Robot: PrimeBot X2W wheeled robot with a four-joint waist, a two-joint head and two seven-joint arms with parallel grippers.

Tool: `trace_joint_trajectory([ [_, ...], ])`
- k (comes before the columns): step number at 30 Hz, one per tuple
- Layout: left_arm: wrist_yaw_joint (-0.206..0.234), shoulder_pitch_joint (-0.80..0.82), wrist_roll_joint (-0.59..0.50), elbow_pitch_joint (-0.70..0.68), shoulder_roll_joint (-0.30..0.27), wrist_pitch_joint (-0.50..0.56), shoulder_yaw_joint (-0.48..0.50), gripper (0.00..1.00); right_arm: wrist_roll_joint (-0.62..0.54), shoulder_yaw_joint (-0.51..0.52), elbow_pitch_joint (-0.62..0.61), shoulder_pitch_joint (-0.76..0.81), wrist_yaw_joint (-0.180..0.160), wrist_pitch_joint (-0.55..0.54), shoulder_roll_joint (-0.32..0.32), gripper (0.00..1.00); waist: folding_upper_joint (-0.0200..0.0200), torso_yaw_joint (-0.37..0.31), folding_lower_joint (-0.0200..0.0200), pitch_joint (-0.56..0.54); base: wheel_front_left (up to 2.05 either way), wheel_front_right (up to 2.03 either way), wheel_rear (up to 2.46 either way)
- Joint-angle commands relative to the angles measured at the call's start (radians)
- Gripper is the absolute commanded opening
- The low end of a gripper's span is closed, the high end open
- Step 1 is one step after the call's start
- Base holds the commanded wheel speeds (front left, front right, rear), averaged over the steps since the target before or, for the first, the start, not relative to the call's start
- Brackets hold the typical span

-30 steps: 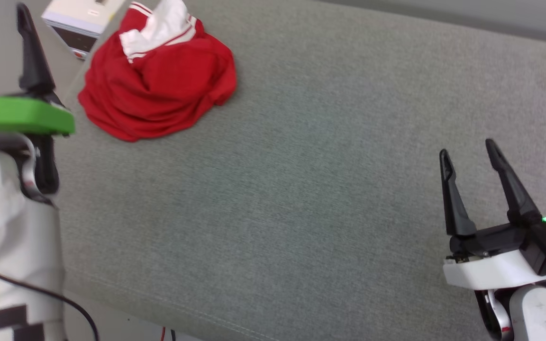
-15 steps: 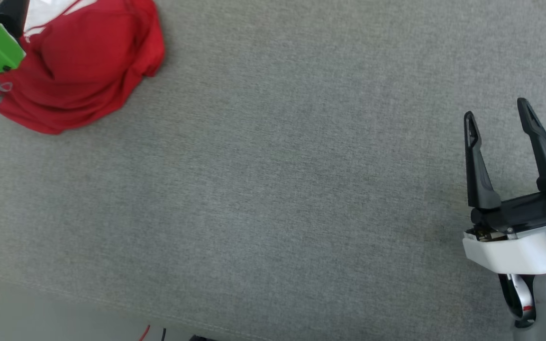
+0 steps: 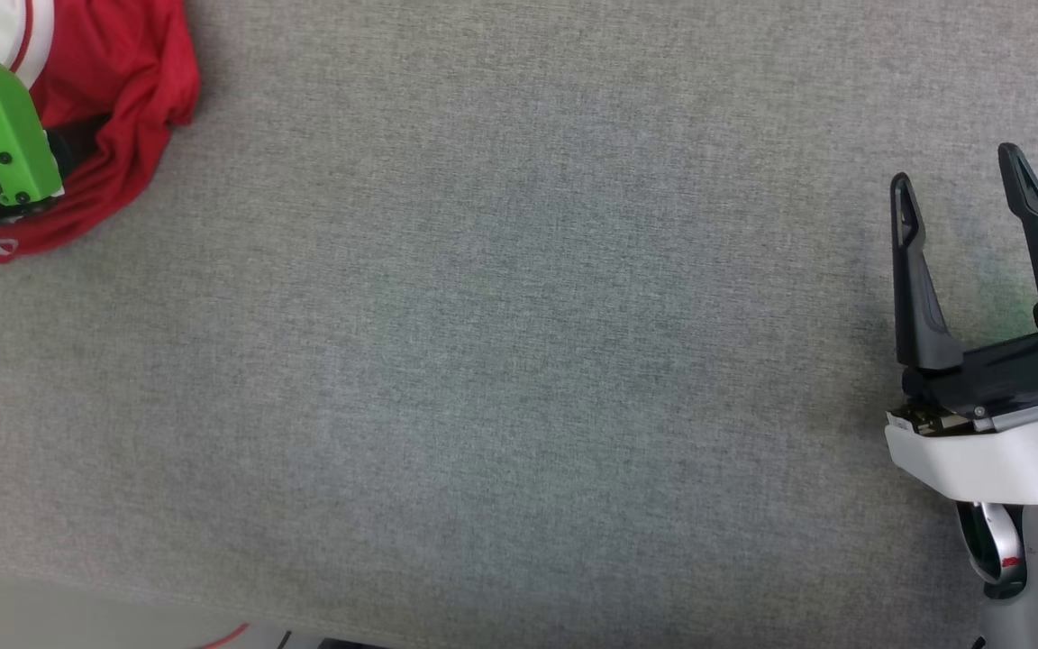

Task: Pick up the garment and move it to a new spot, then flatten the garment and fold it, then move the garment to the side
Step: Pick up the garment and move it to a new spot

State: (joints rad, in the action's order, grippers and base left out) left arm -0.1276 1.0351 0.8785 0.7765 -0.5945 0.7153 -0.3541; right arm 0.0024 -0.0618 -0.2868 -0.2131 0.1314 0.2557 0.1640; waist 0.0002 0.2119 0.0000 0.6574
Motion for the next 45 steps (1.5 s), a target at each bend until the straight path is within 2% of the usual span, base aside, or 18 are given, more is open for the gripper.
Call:
trace_joint_trajectory([
  [1, -0.003, -0.029, 0.015, 0.035, 0.032, 0.013, -0.026, 1.0, -0.008, -0.001, -0.002, -0.019, -0.001, 0.006, -0.002, 1.0, -0.0002, -0.014, 0.0, 0.013, 0.0, 0.0, 0.0],
  [4, -0.003, -0.036, 0.026, 0.066, 0.048, -0.002, -0.034, 1.0, -0.005, 0.003, 0.0, -0.018, -0.001, 0.006, -0.005, 1.0, -0.0002, -0.017, 0.0, 0.009, 0.0, 0.0, 0.0],
  [5, -0.003, -0.036, 0.028, 0.074, 0.052, -0.016, -0.04, 0.57, -0.003, 0.005, 0.002, -0.016, -0.001, 0.006, -0.007, 1.0, -0.0002, -0.017, 0.0, 0.003, 0.0, 0.0, 0.0],
  [6, -0.003, -0.036, 0.028, 0.077, 0.053, -0.028, -0.045, 0.26, -0.002, 0.007, 0.003, -0.014, -0.001, 0.006, -0.008, 1.0, -0.0002, -0.017, 0.0, -0.002, 0.0, 0.0, 0.0],
  [7, -0.003, -0.034, 0.031, 0.078, 0.054, -0.041, -0.05, 0.0, 0.0, 0.009, 0.004, -0.011, -0.001, 0.006, -0.01, 1.0, -0.0002, -0.015, 0.0, -0.011, 0.0, 0.0, 0.0],
  [11, -0.003, -0.021, 0.055, 0.064, 0.05, -0.084, -0.063, 0.0, 0.009, 0.012, 0.013, 0.001, -0.001, 0.006, -0.018, 1.0, -0.0002, -0.002, 0.0, -0.06, 0.0, 0.0, 0.0],
  [16, -0.003, 0.012, 0.049, 0.006, 0.011, -0.154, -0.103, 0.0, 0.021, 0.004, 0.03, 0.017, -0.001, 0.006, -0.036, 1.0, -0.0002, 0.01, 0.0, -0.138, 0.0, 0.0, 0.0],
  [23, -0.003, 0.065, 0.027, -0.138, -0.047, -0.281, -0.212, 0.0, 0.038, 0.01, 0.049, 0.058, -0.001, 0.006, -0.073, 1.0, -0.0002, 0.015, 0.0, -0.25, 0.0, 0.0, 0.0],
  [29, -0.003, 0.104, 0.019, -0.26, -0.054, -0.324, -0.33, 0.0, 0.049, 0.018, 0.056, 0.099, -0.001, 0.006, -0.096, 1.0, -0.0002, -0.003, 0.0, -0.322, 0.0, 0.0, 0.0],
  [37, -0.003, 0.142, 0.001, -0.407, 0.018, -0.363, -0.49, 0.0, 0.064, 0.025, 0.062, 0.122, -0.001, 0.006, -0.111, 1.0, -0.0002, -0.068, 0.0, -0.382, 0.0, 0.0, 0.0],
  [45, -0.003, 0.161, 0.0, -0.461, 0.161, -0.412, -0.659, 0.0, 0.099, 0.035, 0.062, 0.125, -0.001, 0.006, -0.113, 1.0, -0.0002, -0.173, 0.0, -0.395, 0.0, 0.0, 0.0],
])
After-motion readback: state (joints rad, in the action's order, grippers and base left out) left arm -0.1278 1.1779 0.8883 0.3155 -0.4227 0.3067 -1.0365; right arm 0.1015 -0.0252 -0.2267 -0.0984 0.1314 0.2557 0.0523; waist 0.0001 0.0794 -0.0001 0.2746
